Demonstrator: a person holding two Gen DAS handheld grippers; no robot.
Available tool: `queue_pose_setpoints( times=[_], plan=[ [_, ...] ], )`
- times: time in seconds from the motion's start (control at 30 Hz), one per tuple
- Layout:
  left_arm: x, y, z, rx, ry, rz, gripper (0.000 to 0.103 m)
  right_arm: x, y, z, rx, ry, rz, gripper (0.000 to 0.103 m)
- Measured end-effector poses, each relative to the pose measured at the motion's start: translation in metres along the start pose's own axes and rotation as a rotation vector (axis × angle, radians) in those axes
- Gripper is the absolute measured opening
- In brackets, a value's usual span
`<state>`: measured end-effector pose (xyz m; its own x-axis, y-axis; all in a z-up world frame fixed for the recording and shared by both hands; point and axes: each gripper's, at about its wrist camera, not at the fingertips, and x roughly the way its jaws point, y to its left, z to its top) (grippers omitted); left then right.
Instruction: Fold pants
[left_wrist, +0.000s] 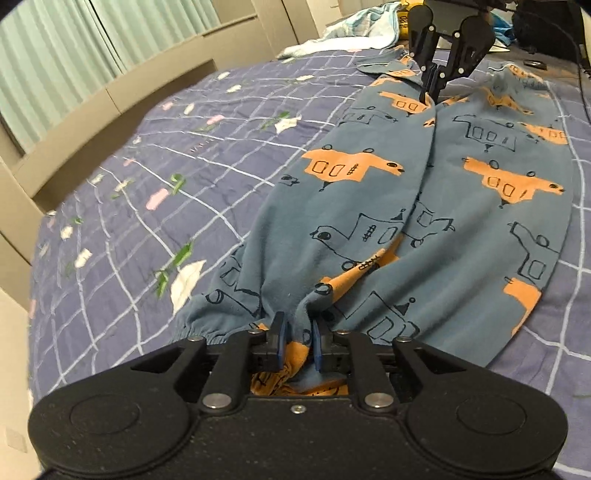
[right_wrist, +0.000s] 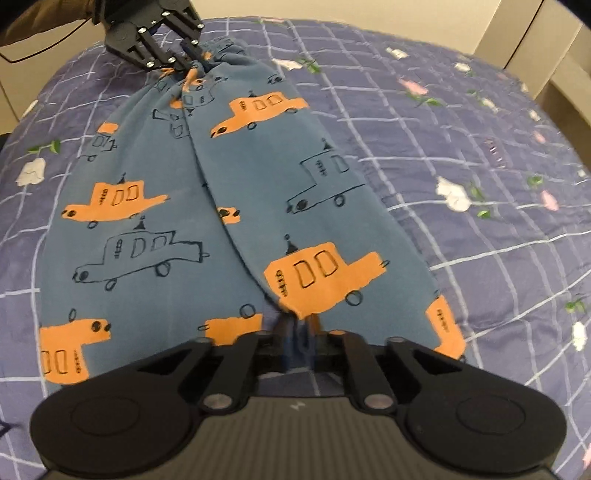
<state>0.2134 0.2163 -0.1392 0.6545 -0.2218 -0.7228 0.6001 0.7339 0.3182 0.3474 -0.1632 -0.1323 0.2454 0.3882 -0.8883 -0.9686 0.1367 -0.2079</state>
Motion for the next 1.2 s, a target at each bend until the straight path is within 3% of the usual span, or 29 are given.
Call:
queue_pose_setpoints(
  times=[0.07, 0.27, 0.63, 0.93, 1.07, 1.17, 1.2],
  plan=[
    [-0.004, -0.004, 0.001, -0.013, -0.011, 0.032, 0.002, -0.004, 0.001, -0.001, 0.049, -0.03, -0.022, 0.003],
    [-0.03, -0.01, 0.008, -0.019, -0.048, 0.069, 0.001, -0.02, 0.006, -0.003, 0.154, -0.074, -0.068, 0.003],
    [-0.051, -0.007, -0.001, -0.058, -0.06, 0.072, 0.001, -0.078, 0.024, -0.001, 0.165, -0.15, -0.065, 0.002],
    [-0.048, -0.016, -0.008, -0.052, -0.038, 0.072, 0.001, -0.087, 0.073, 0.001, 0.113, -0.134, -0.026, 0.002],
    [-0.051, -0.015, -0.007, -0.056, -0.045, 0.072, 0.001, -0.078, 0.082, -0.003, 0.097, -0.102, -0.063, 0.003],
    [-0.052, -0.012, -0.005, -0.065, -0.052, 0.068, 0.001, -0.067, 0.089, -0.005, 0.048, -0.068, -0.119, 0.007],
    [-0.052, -0.011, -0.005, -0.065, -0.052, 0.068, 0.001, -0.063, 0.091, -0.005, 0.027, -0.06, -0.131, 0.013]
  ],
)
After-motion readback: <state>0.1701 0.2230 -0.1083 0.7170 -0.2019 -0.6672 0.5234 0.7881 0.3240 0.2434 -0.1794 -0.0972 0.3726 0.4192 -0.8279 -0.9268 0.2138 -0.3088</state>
